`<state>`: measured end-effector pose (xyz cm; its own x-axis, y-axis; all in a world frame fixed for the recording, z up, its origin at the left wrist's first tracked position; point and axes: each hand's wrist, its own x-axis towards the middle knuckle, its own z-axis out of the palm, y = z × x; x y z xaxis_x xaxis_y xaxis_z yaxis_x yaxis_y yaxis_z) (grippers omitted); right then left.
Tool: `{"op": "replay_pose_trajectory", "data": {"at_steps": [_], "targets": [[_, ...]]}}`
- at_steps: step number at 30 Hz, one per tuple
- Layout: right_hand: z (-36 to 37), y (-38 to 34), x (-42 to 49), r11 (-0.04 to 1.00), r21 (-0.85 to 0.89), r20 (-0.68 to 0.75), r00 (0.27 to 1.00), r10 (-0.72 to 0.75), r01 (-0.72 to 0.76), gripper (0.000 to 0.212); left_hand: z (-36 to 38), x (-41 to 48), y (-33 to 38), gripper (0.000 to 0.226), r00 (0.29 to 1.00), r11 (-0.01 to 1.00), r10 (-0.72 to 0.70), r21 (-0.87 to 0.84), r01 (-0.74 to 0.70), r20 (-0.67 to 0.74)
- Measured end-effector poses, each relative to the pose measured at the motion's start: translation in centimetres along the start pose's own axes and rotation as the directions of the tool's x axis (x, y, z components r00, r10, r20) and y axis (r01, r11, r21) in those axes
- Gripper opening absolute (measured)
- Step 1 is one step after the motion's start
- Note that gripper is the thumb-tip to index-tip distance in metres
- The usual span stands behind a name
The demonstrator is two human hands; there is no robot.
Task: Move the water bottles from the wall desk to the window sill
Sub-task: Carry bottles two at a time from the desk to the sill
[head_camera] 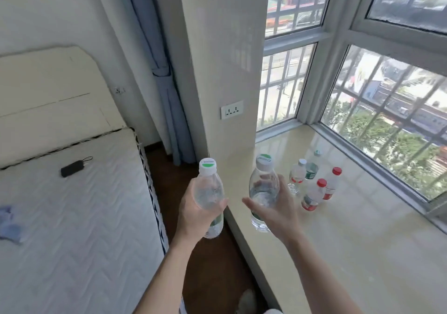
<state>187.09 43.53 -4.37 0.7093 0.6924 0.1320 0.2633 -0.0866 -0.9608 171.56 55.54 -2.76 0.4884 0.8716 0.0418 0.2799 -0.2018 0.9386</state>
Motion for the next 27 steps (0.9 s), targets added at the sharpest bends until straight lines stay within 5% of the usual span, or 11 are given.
{"op": "replay_pose_trajectory", "data": {"at_steps": [9, 15, 27], "targets": [[-2.1, 0.1, 10.4, 0.999, -0.036, -0.189, 0.981, 0.033, -0.041, 0.058, 6.1, 13.0, 3.1, 0.057, 0.977, 0.996, 0.086, -0.049, -0.078, 0.193], [-5.9, 1.8, 11.9, 0.988, -0.027, -0.396, 0.909, 0.130, -0.153, 0.060, 12.2, 17.3, 4.1, 0.056, 0.897, 0.993, 0.110, -0.089, -0.080, 0.427], [-10.9, 5.1, 5.3, 0.933, 0.092, -0.824, 0.499, 0.268, -0.349, 0.059, 24.1, 16.2, 4.9, 0.049, 0.460, 0.982, 0.188, -0.167, -0.086, 0.867]]}}
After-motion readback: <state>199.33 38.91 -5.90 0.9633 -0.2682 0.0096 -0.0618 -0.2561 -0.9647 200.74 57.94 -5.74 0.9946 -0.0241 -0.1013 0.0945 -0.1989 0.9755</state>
